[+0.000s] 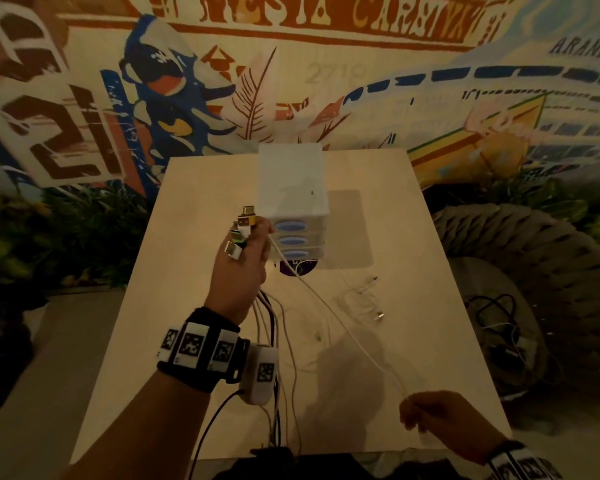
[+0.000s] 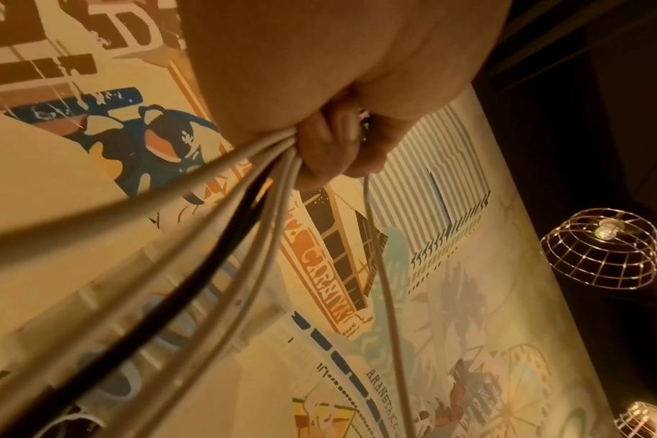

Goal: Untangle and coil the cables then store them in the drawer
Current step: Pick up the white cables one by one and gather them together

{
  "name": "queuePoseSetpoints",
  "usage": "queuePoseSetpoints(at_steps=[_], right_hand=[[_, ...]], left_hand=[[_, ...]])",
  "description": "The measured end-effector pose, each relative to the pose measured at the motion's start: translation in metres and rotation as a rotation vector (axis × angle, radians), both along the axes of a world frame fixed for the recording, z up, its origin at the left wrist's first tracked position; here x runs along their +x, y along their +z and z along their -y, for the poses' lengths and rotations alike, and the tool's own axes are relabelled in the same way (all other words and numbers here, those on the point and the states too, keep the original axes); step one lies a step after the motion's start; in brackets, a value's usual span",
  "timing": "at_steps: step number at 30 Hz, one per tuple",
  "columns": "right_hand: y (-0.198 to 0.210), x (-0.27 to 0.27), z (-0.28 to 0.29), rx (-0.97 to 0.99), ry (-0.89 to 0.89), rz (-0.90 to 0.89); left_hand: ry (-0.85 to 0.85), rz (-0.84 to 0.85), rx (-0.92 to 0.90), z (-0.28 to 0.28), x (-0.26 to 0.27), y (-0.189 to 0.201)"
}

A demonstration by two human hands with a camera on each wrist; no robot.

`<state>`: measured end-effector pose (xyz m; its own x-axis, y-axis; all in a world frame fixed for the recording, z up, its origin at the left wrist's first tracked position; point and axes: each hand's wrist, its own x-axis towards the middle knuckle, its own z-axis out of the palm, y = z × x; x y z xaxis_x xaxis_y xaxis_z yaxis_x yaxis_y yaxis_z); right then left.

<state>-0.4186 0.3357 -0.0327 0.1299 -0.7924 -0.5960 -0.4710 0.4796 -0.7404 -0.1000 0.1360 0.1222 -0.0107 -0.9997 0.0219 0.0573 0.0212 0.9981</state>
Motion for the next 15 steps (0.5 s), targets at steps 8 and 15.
queuePoseSetpoints(at_steps=[8,15], right_hand=[[0.002,0.019,-0.002,0.08,0.246,-0.023],[0.002,0.023,-0.015,0.122,0.212,-0.071]], left_hand=[[0.026,-0.116,0.025,-0.002,-0.017,0.009],[-0.026,-0.162,0.068,0.0,-0.025,0.006]])
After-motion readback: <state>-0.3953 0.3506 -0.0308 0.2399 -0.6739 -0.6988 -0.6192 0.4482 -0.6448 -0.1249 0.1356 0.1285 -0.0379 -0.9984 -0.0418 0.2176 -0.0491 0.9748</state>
